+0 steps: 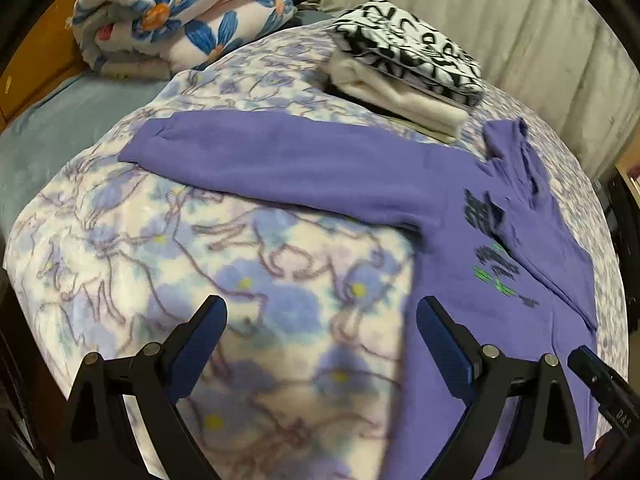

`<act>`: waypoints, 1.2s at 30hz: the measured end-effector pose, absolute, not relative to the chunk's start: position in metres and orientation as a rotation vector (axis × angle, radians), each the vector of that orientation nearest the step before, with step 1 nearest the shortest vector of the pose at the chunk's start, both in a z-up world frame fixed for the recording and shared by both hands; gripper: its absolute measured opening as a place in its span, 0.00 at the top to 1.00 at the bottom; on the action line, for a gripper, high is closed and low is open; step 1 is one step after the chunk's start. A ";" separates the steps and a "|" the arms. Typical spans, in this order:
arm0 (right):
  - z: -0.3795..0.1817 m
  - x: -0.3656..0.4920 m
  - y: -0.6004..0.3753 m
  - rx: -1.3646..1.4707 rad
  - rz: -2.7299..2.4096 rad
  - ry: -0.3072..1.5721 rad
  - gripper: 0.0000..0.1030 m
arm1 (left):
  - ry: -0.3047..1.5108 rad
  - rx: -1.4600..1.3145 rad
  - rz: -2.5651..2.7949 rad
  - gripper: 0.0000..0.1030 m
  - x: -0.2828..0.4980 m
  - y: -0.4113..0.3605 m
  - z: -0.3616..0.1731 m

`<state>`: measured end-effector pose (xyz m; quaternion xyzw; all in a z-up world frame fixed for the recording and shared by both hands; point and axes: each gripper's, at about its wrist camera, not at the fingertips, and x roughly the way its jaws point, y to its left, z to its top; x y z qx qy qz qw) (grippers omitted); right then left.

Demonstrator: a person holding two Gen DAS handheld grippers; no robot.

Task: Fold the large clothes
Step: 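Grasp the other hoodie sleeve cuff with the left tool, then fold the gripped sleeve with the left tool across the hoodie front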

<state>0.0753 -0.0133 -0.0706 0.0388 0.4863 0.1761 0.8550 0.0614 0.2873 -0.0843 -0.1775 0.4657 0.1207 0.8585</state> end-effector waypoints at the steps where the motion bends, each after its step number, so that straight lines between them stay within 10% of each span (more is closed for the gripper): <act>1: -0.072 0.078 -0.007 0.073 0.374 1.026 0.50 | 0.975 -0.382 0.250 0.08 0.064 0.292 -0.086; 15: -0.092 0.122 0.042 0.047 0.371 1.045 0.50 | 0.914 -0.760 0.227 0.19 0.117 0.431 -0.132; 25: -0.110 0.125 0.059 0.045 0.397 1.088 0.50 | 0.917 -0.909 0.335 0.90 0.147 0.490 -0.176; 36: -0.095 0.124 0.018 0.129 0.341 1.035 0.50 | 0.753 -0.416 0.066 0.95 0.182 0.322 -0.033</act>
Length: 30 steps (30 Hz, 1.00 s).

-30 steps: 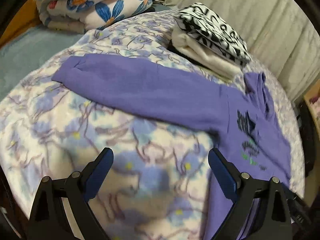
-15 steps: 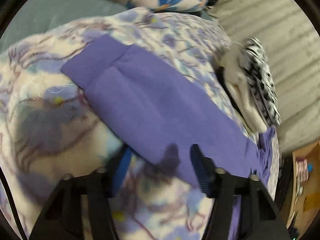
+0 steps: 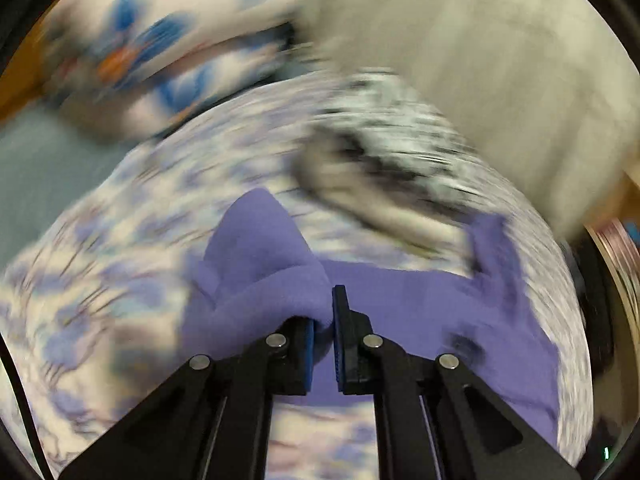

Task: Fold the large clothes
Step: 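Fold the gripped sleeve with the left tool across the hoodie front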

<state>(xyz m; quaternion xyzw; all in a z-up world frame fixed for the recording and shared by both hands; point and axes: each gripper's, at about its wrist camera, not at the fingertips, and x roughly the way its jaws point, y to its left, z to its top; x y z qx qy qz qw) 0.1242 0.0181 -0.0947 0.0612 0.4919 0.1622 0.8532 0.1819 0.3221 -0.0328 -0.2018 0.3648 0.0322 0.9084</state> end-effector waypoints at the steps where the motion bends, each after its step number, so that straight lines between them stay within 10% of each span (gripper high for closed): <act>1: -0.092 0.125 0.008 0.144 0.321 1.024 0.50 | 0.747 -0.385 0.003 0.95 0.184 0.297 -0.022; 7: -0.082 0.139 -0.068 0.211 0.131 0.962 0.50 | 0.784 -0.205 -0.264 0.90 0.197 0.148 -0.015; 11: -0.096 0.146 -0.117 0.282 0.067 1.013 0.50 | 0.956 -0.170 -0.356 0.32 0.209 0.083 -0.065; 30: -0.089 0.146 -0.049 0.121 0.380 0.989 0.50 | 0.913 -0.289 -0.075 0.30 0.135 0.168 -0.073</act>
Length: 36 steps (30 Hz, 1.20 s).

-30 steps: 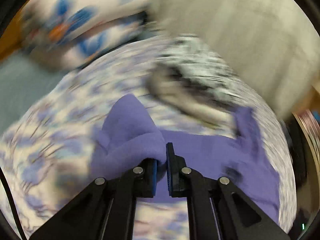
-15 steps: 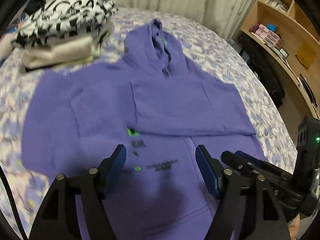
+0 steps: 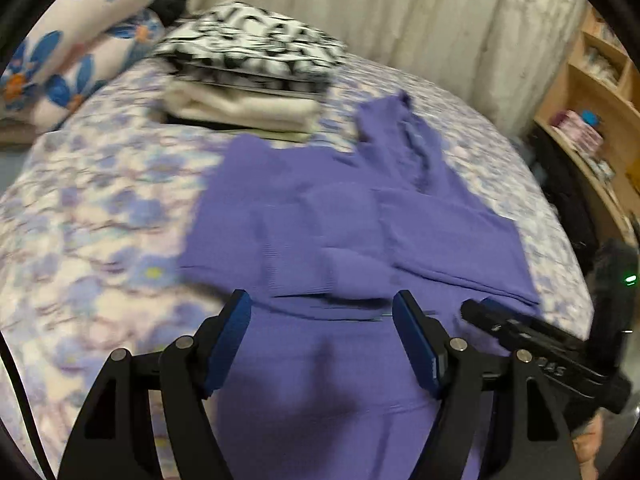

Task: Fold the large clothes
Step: 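Fold the gripped sleeve with the left tool across the hoodie front, then grasp the folded sleeve cuff with the right tool and adjust it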

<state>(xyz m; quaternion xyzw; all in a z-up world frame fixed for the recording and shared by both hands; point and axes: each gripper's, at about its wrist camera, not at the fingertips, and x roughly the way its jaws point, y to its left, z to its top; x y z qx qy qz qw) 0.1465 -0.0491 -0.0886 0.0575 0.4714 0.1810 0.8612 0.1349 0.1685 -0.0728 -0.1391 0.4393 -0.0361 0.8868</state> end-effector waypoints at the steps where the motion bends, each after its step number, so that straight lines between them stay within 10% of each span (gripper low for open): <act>1: -0.086 0.147 -0.036 0.081 0.411 0.978 0.50 | 0.918 -0.297 -0.052 0.30 0.132 0.177 -0.075; 15: -0.135 0.162 0.096 -0.652 0.447 0.928 0.50 | 1.004 -0.385 0.053 0.30 0.122 0.227 -0.114; 19: -0.114 0.175 0.088 -0.537 0.474 0.938 0.81 | 0.995 -0.403 0.060 0.30 0.120 0.231 -0.113; 24: -0.043 0.197 0.005 -0.071 0.430 0.868 0.84 | 0.971 -0.404 0.053 0.30 0.116 0.231 -0.107; 28: -0.046 0.203 -0.087 0.169 0.292 0.939 0.78 | 0.968 -0.394 0.028 0.30 0.117 0.226 -0.106; 31: -0.085 0.202 -0.132 0.211 0.213 1.093 0.52 | 0.982 -0.382 0.006 0.30 0.121 0.217 -0.109; 36: -0.117 0.184 -0.178 0.318 0.198 1.202 0.52 | 1.018 -0.359 -0.031 0.30 0.134 0.205 -0.116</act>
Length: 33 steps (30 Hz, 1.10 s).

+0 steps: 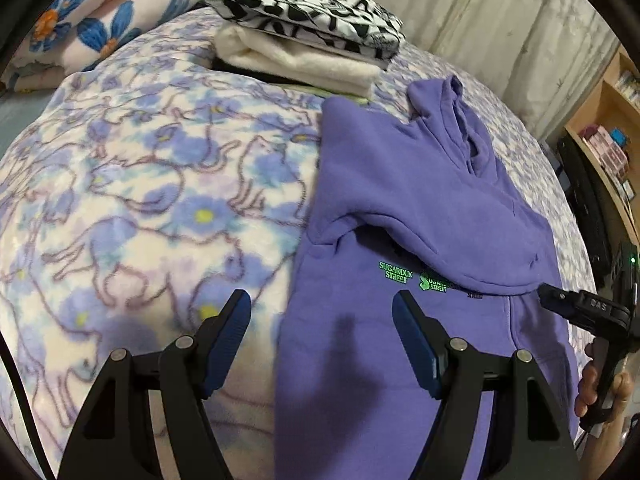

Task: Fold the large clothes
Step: 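Grasp the folded sleeve cuff with the right tool and adjust it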

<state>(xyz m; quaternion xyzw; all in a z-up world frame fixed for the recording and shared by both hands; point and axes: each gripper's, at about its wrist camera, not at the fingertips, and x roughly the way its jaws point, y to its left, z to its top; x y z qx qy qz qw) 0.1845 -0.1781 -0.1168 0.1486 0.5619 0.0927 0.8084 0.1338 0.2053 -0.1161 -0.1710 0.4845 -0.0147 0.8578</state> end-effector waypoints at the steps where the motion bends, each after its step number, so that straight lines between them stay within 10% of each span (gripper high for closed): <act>1: -0.117 0.183 -0.186 0.340 0.205 1.198 0.52 | 1.028 -0.349 -0.038 0.30 0.140 0.203 -0.117; 21: -0.141 0.258 -0.220 0.454 0.224 1.196 0.51 | 1.155 -0.351 -0.106 0.31 0.261 0.200 -0.160; 24: -0.138 0.259 -0.204 0.374 0.240 1.182 0.50 | 1.162 -0.386 -0.136 0.56 0.267 0.199 -0.167; 26: -0.131 0.256 -0.186 0.252 0.244 1.163 0.75 | 1.154 -0.352 -0.105 0.69 0.266 0.195 -0.163; 33: -0.074 0.248 -0.174 0.177 0.239 0.901 0.82 | 1.011 -0.208 -0.006 0.77 0.257 0.181 -0.137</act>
